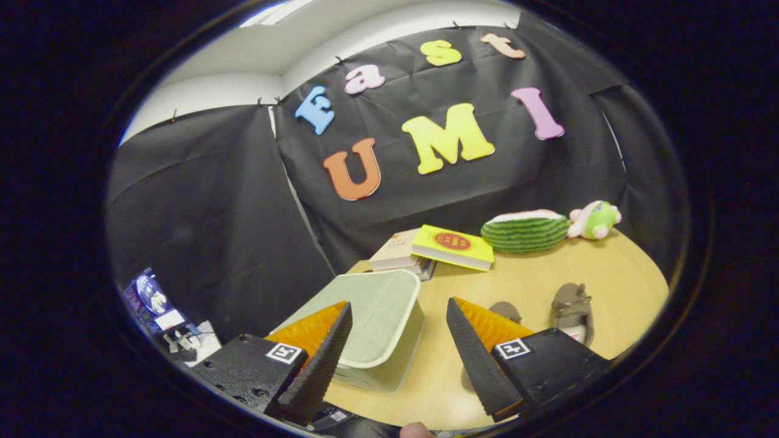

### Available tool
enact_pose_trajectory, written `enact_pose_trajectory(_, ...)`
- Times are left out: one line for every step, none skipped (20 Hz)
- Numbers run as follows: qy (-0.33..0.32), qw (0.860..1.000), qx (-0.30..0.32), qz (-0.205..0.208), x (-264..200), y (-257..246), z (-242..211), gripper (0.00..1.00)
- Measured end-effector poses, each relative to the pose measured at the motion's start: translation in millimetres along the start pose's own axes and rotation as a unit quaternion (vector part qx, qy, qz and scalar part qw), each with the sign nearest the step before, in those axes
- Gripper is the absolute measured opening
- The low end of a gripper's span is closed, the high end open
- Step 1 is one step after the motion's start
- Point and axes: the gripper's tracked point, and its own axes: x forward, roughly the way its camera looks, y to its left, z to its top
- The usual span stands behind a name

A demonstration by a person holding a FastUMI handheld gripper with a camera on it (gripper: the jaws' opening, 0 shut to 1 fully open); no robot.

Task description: Open the storage box then place both shoes into the box .Put the left shoe in first, then the right shoe, with the right side of both shoes facing outward in a uniform manner.

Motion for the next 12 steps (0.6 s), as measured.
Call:
enact_pose_trajectory(0.015,1.0,0.015,0.014,5,2,-8,0.99)
enact_pose_trajectory(0.028,0.999,0.03,0.026,11,4,-14,0.99)
enact_pose_trajectory(0.039,0.998,0.042,0.035,16,6,-21,0.99)
enact_pose_trajectory(0.049,0.996,0.053,0.043,22,7,-26,0.99)
enact_pose_trajectory(0.059,0.995,0.063,0.048,26,8,-32,0.98)
enact_pose_trajectory(0.069,0.993,0.074,0.053,31,8,-38,0.98)
enact_pose_trajectory(0.08,0.992,0.084,0.057,36,8,-45,0.98)
enact_pose_trajectory(0.091,0.99,0.095,0.059,41,6,-51,0.98)
enact_pose_trajectory(0.1,0.987,0.105,0.062,45,5,-56,0.98)
enact_pose_trajectory(0.107,0.986,0.113,0.065,49,4,-59,0.97)
enact_pose_trajectory(0.112,0.984,0.119,0.069,53,3,-62,0.97)
enact_pose_trajectory(0.118,0.982,0.127,0.074,57,3,-64,0.96)
